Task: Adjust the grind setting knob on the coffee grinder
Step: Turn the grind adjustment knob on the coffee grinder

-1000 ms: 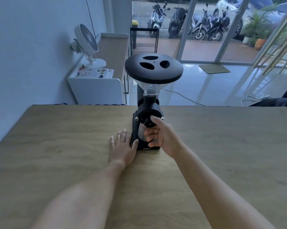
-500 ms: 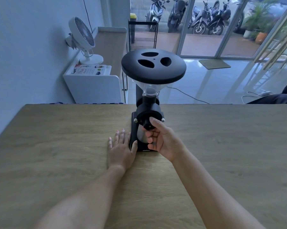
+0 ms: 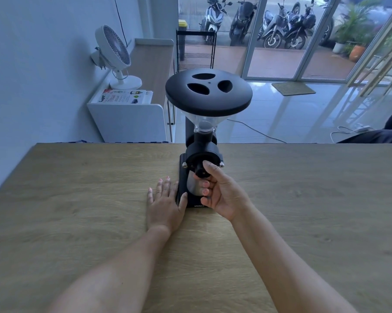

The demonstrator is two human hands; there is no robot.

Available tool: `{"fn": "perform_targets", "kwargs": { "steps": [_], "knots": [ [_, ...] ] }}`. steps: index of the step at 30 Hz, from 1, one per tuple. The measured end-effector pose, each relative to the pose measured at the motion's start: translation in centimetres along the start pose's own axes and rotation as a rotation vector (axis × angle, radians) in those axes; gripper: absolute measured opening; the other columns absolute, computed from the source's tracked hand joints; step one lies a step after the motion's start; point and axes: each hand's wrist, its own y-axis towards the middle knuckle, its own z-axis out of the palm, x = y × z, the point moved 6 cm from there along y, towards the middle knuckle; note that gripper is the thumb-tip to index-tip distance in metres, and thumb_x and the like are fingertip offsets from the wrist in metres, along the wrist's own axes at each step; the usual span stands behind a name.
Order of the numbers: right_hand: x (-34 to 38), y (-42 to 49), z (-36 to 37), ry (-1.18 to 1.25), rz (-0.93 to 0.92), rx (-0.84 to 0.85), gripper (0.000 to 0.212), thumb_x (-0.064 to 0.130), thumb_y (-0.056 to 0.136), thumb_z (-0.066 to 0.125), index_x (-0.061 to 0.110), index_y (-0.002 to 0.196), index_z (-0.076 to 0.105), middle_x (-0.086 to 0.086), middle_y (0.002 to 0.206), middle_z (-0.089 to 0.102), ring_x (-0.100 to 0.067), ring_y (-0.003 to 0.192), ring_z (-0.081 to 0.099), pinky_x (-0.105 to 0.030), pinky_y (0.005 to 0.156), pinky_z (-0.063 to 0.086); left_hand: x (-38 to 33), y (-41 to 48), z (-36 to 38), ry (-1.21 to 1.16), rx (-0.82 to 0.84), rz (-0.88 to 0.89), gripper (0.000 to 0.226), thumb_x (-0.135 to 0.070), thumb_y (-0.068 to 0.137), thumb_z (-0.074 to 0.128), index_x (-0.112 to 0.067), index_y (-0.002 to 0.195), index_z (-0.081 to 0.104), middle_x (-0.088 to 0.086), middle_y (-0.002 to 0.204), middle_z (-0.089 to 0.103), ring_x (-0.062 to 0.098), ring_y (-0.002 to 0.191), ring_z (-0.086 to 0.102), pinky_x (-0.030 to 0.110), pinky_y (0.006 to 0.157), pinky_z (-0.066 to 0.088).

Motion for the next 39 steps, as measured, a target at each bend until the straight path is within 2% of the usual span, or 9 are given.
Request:
{"fn": "perform_targets", "kwargs": {
  "steps": [6,22,28,39],
  "knots": [
    [-0.1,-0.1,0.3,0.049,0.012,0.014,0.040,0.046,0.077,0.077,0.007,0.086,0.073,0.004,0.057,0.045,-0.007,0.046,0.048,-0.023,0.041,0.044,0.0,0.0,0.0,-0.003,-0.004,0.003,0.074,-0.063,0.091,-0.001,-0.031,0.157,0.012,-0.004,0.168,0.004,0.017,0.154,-0.003,0.047,0.124,-0.003],
    [-0.4,-0.1,0.5,0.121,0.049,0.048,0.037,0.043,0.077,0.077,0.008,0.085,0.072,0.005,0.058,0.044,-0.007,0.046,0.048,-0.021,0.038,0.042,-0.1,-0.2,-0.3,-0.007,0.009,0.003,0.066,-0.059,0.098,0.009,-0.031,0.157,0.011,-0.004,0.168,0.003,0.016,0.154,-0.005,0.047,0.124,-0.003],
    [0.9,-0.7,0.0,-0.026,-0.016,-0.062,0.057,0.040,0.072,0.082,0.000,0.107,0.063,0.002,0.059,0.045,-0.008,0.044,0.045,-0.022,0.036,0.041,-0.2,-0.3,-0.4,-0.002,0.009,0.002,0.065,-0.059,0.098,0.010,-0.031,0.157,0.013,-0.004,0.168,0.004,0.016,0.154,-0.004,0.047,0.124,-0.002],
    [1.6,-1.4,0.2,-0.134,-0.109,-0.302,0.037,0.033,0.081,0.079,0.000,0.096,0.069,0.004,0.051,0.052,-0.007,0.038,0.042,-0.024,0.036,0.047,-0.2,-0.2,-0.3,0.006,0.005,0.005,0.066,-0.060,0.097,0.008,-0.031,0.157,0.012,-0.003,0.168,0.003,0.017,0.154,-0.004,0.047,0.124,-0.002]
  ]
}}
